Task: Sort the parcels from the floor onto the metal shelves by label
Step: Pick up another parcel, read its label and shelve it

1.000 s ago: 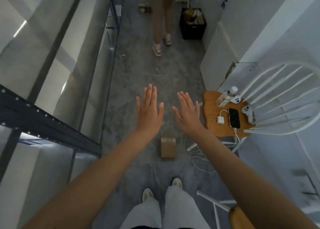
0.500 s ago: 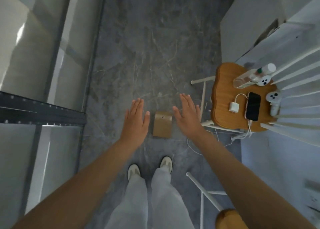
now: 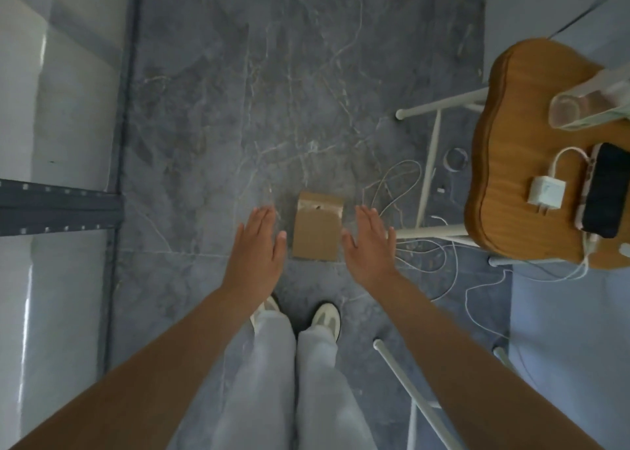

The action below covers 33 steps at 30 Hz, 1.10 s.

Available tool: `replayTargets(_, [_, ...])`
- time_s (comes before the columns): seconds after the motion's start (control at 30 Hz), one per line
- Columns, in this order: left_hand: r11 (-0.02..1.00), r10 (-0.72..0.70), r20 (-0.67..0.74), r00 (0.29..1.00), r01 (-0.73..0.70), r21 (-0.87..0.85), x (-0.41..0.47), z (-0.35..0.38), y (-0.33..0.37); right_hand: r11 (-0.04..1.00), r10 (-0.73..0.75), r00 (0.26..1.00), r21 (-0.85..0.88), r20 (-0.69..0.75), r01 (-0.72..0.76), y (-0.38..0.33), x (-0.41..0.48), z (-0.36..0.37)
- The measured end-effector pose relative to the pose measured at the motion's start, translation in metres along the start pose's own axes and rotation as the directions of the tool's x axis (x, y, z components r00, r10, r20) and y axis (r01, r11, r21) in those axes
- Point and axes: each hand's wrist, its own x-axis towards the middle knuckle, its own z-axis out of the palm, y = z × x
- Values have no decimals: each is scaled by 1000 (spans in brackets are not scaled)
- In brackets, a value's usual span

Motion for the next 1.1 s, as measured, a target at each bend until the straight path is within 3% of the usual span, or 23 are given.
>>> replayTargets(0.33, [938,-242,194,951,280,-203,105,121,-81,979,44,992,195,119,-67,44,130,123])
replayTargets(0.43, [909,-282,241,929,339,-241,130,151,-98,950,135,987,272,87,-153,57,160,155])
replayTargets(0.53, [834,-363,272,891,441,-331,153,177,-114,882,273,959,378,76,-281,72,176,180])
replayTargets(0.67, [731,-413,298,860,509,-456,179,207,-123,766,366,915,503,170,-400,86,187,201])
replayTargets(0.87, [543,-422,386,820,570,-617,184,224,-109,464,461,828,710,318,-531,74,194,194])
replayTargets(1.1, [455,-448,339,827,537,-710,132,180,-84,431,454,807,700,377,-569,36,146,142])
